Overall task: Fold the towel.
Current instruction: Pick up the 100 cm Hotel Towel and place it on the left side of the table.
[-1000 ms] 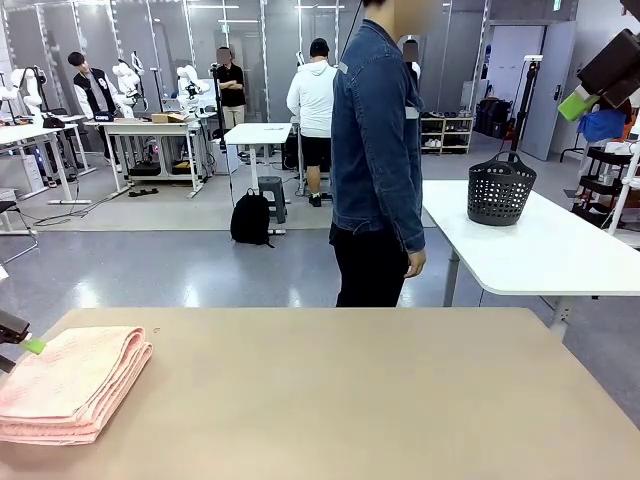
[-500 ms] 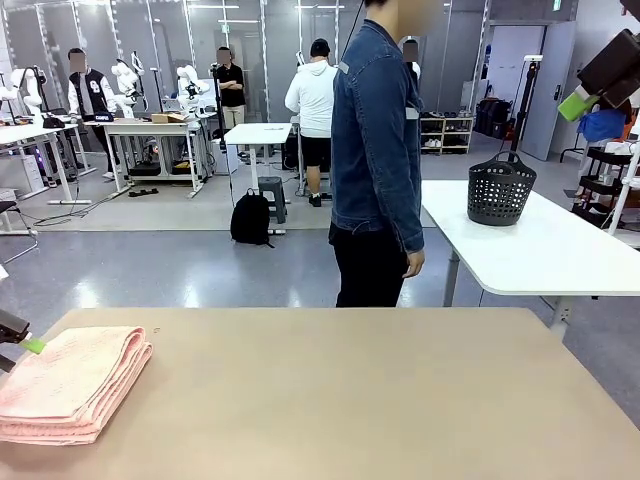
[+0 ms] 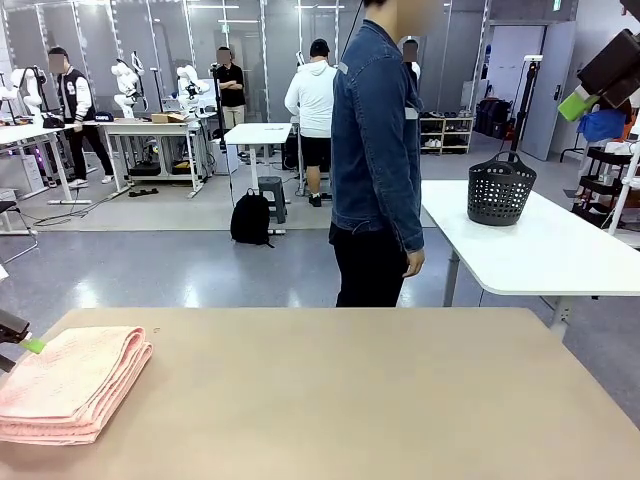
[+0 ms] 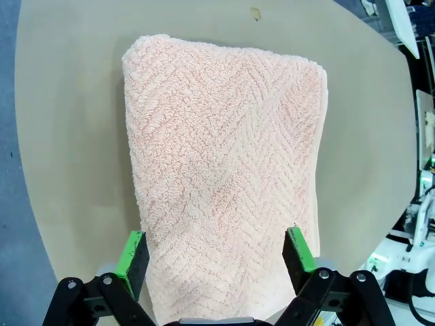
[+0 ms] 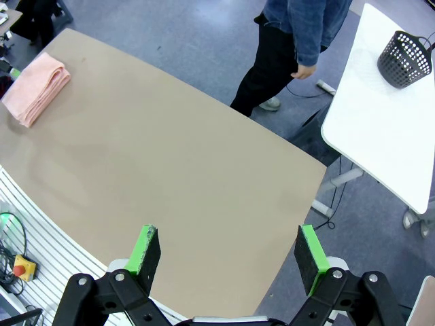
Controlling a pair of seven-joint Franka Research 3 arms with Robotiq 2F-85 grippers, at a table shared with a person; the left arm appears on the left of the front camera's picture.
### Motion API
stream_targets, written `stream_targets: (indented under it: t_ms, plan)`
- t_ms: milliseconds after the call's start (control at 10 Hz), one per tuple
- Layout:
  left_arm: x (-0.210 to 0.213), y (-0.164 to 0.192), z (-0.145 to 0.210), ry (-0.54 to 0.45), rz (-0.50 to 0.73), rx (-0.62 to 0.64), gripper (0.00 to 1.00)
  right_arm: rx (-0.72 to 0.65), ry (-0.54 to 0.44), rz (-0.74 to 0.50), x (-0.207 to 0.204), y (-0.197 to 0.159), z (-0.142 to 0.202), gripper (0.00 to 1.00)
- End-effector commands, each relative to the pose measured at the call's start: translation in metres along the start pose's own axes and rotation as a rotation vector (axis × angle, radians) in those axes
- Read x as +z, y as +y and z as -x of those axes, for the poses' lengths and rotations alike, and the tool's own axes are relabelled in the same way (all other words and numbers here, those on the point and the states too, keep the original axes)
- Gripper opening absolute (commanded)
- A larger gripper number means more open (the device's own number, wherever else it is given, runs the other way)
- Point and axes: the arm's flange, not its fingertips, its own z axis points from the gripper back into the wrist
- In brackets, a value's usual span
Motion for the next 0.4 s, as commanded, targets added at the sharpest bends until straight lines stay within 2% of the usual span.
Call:
stream_targets:
  t_ms: [0, 300]
  plan:
    - [0.0001, 0.0018, -0.0054, 0.001, -0.003, 0.000, 1.00, -0.006, 0.002, 0.005, -0.0001, 0.0011, 0.0003, 1.00]
    - [0.0001, 0.0018, -0.0054, 0.001, -0.003, 0.000, 1.00, -0.006, 0.002, 0.005, -0.0001, 0.0011, 0.0003, 1.00]
